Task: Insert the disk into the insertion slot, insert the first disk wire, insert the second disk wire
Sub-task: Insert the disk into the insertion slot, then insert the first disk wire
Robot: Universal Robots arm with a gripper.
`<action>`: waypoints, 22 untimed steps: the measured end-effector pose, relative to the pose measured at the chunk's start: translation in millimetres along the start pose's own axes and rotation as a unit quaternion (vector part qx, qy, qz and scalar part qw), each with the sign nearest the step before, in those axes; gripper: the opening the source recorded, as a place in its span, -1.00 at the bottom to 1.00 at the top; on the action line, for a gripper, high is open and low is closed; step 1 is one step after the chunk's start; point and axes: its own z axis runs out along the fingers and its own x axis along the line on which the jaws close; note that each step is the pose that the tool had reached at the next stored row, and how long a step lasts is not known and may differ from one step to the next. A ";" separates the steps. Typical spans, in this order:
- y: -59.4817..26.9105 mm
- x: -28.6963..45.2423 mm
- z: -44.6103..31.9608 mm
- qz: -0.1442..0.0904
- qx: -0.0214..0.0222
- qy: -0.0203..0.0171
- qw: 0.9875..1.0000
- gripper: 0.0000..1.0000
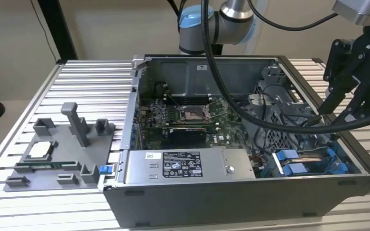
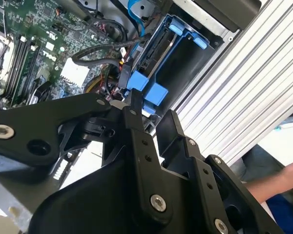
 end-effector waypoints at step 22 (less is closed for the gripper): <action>15.0 -19.7 14.1 -0.029 0.061 0.002 0.998 1.00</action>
